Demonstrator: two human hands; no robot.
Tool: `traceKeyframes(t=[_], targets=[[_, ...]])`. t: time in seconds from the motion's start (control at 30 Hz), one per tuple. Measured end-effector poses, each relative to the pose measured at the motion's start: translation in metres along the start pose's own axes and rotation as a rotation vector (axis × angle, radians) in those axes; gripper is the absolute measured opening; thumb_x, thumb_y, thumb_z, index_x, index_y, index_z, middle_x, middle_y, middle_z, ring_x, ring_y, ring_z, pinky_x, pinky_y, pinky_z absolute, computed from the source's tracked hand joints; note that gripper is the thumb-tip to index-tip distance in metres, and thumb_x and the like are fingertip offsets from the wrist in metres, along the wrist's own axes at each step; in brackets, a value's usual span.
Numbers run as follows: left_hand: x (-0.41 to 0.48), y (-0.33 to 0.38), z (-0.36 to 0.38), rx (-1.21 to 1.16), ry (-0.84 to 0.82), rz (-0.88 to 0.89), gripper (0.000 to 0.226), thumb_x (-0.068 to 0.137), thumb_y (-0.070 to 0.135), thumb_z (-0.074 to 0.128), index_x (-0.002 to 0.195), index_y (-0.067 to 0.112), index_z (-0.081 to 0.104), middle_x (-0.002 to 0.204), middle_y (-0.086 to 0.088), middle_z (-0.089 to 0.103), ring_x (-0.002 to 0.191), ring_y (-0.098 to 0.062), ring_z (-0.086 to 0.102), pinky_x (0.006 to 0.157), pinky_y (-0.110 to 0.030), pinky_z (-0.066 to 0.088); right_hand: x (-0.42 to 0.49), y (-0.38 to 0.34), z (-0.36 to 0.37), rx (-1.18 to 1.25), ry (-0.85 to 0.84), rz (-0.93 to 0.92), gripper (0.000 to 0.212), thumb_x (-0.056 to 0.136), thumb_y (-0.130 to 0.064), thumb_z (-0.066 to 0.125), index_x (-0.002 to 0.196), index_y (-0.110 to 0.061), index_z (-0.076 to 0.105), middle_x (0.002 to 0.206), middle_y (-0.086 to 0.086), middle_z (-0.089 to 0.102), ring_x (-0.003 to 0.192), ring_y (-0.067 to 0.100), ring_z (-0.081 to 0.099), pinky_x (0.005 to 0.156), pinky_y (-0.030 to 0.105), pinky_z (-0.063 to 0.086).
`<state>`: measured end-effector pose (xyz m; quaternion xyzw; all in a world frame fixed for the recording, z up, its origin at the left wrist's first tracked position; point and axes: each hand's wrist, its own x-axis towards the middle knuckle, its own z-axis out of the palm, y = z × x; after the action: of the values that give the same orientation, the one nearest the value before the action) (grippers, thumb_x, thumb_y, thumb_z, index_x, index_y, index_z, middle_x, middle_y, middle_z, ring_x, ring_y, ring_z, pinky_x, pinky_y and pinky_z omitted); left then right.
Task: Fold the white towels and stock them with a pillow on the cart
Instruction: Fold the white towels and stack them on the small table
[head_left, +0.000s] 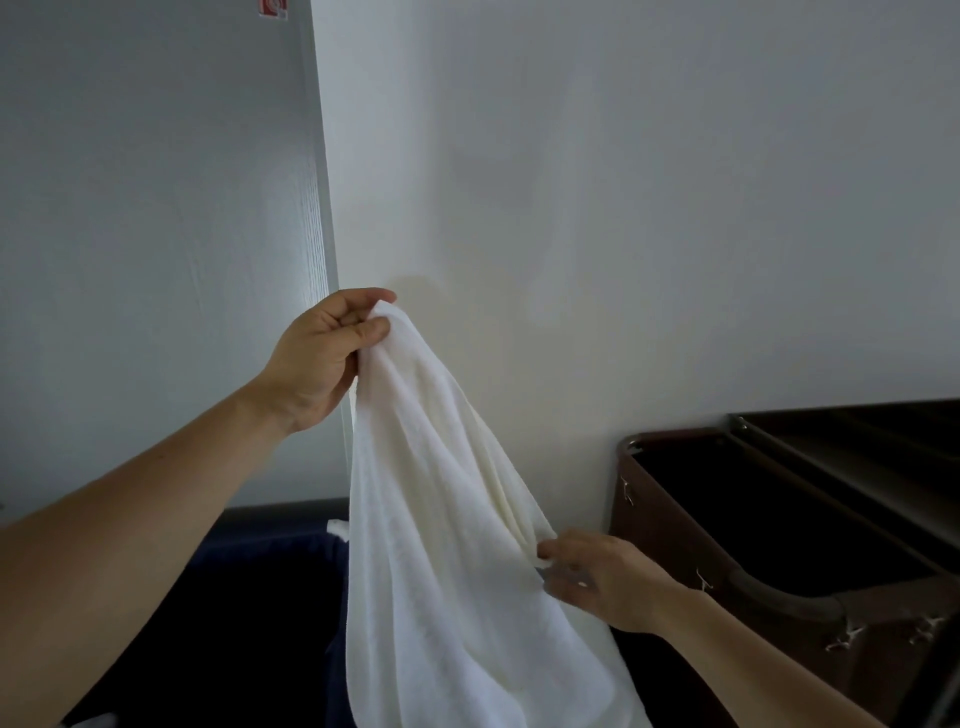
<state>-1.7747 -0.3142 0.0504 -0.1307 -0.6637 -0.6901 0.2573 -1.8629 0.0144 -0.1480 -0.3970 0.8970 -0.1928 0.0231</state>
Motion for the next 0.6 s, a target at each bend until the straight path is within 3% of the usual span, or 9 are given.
traceKeyframes(t=[0.07, 0.13, 0.27, 0.37, 0.43, 0.5, 0.6], targets=[[-0.001, 0.004, 0.002, -0.02, -0.045, -0.004, 0.032, 0.095, 0.0, 0.057, 0.105, 0.024, 0.075, 0.094, 0.003, 0.07, 0.094, -0.013, 0.066, 0.09, -0.029, 0.054, 0.006, -0.004, -0.004, -0.031, -0.108, 0.063, 0.052, 0.095, -0.062, 0.047, 0.143, -0.045, 0.037, 0.129, -0.028, 0.05, 0.112, 0.003, 0.053, 0.105, 0.03, 0.044], [0.001, 0.01, 0.001, -0.026, -0.099, 0.003, 0.03, 0.094, 0.0, 0.057, 0.106, 0.022, 0.074, 0.095, 0.001, 0.071, 0.094, -0.015, 0.067, 0.087, -0.028, 0.056, 0.009, -0.003, -0.01, -0.02, -0.098, 0.118, 0.046, 0.099, -0.058, 0.042, 0.143, -0.044, 0.038, 0.132, -0.023, 0.052, 0.117, 0.009, 0.054, 0.104, 0.033, 0.045], [0.013, 0.02, -0.02, 0.04, -0.064, 0.018, 0.032, 0.093, 0.001, 0.058, 0.105, 0.025, 0.076, 0.096, 0.001, 0.073, 0.091, -0.015, 0.068, 0.079, -0.026, 0.057, 0.012, 0.006, -0.055, 0.085, 0.088, 0.19, 0.013, 0.1, -0.055, 0.041, 0.102, -0.048, 0.052, 0.098, -0.022, 0.06, 0.093, 0.004, 0.061, 0.079, 0.023, 0.048], [0.038, 0.037, -0.038, 0.103, 0.053, 0.084, 0.033, 0.094, 0.002, 0.06, 0.104, 0.03, 0.076, 0.099, 0.002, 0.072, 0.089, -0.013, 0.067, 0.074, -0.024, 0.055, 0.024, -0.002, -0.131, 0.122, 0.358, 0.192, 0.017, 0.1, -0.043, 0.053, 0.085, -0.037, 0.058, 0.079, -0.01, 0.067, 0.077, 0.011, 0.066, 0.072, 0.032, 0.053], [0.063, 0.052, -0.045, 0.139, 0.176, 0.137, 0.033, 0.094, 0.003, 0.062, 0.105, 0.03, 0.075, 0.098, -0.001, 0.067, 0.084, -0.013, 0.062, 0.073, -0.024, 0.05, 0.035, -0.021, -0.187, 0.113, 0.541, 0.15, 0.021, 0.098, -0.034, 0.06, 0.077, -0.032, 0.059, 0.071, -0.009, 0.067, 0.072, 0.008, 0.065, 0.071, 0.035, 0.052], [0.09, 0.067, -0.049, 0.185, 0.294, 0.159, 0.032, 0.094, 0.004, 0.063, 0.117, 0.025, 0.069, 0.093, 0.002, 0.065, 0.076, -0.011, 0.058, 0.07, -0.021, 0.047, 0.045, -0.047, -0.242, 0.128, 0.647, 0.107, 0.022, 0.096, -0.03, 0.063, 0.075, -0.03, 0.061, 0.071, -0.009, 0.069, 0.07, 0.006, 0.064, 0.065, 0.028, 0.048], [0.114, 0.079, -0.06, 0.332, 0.377, 0.128, 0.035, 0.095, 0.005, 0.062, 0.13, 0.008, 0.061, 0.085, 0.001, 0.062, 0.068, -0.012, 0.054, 0.076, -0.031, 0.047, 0.05, -0.081, -0.297, 0.219, 0.598, 0.072, 0.016, 0.093, -0.024, 0.069, 0.079, -0.017, 0.068, 0.069, -0.003, 0.071, 0.056, 0.003, 0.059, 0.052, 0.016, 0.041]])
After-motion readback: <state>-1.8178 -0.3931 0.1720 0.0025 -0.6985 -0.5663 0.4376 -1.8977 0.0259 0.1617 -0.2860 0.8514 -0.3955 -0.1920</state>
